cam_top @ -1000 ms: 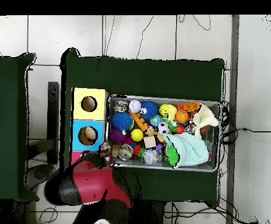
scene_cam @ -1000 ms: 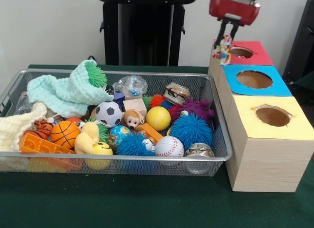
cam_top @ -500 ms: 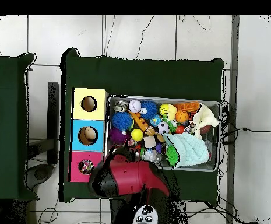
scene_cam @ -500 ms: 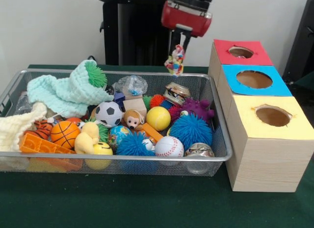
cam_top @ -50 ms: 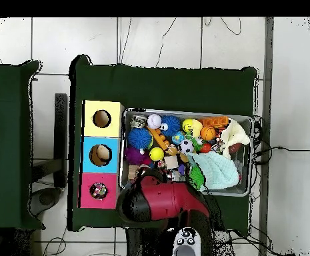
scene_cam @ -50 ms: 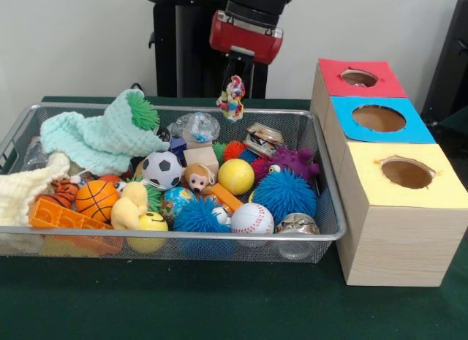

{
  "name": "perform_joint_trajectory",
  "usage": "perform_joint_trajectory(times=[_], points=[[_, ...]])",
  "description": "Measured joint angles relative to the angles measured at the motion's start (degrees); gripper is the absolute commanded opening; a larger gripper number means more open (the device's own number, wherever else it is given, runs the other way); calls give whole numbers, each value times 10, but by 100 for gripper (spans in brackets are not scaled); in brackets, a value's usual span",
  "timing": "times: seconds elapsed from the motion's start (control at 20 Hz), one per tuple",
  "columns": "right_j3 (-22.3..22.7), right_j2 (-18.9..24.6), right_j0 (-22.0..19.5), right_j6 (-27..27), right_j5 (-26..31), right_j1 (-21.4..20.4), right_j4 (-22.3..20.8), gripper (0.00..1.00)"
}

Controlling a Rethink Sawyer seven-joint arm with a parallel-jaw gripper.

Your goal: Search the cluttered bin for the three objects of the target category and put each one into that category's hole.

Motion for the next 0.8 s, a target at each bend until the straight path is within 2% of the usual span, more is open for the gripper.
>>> perform_joint_trajectory(times=[0.05,0.1,0.8], points=[[0,3,-1,0,0,1,-3,0],[0,6,-1,0,0,2,-5,100],[1,24,-1,0,-13,5,-27,100]])
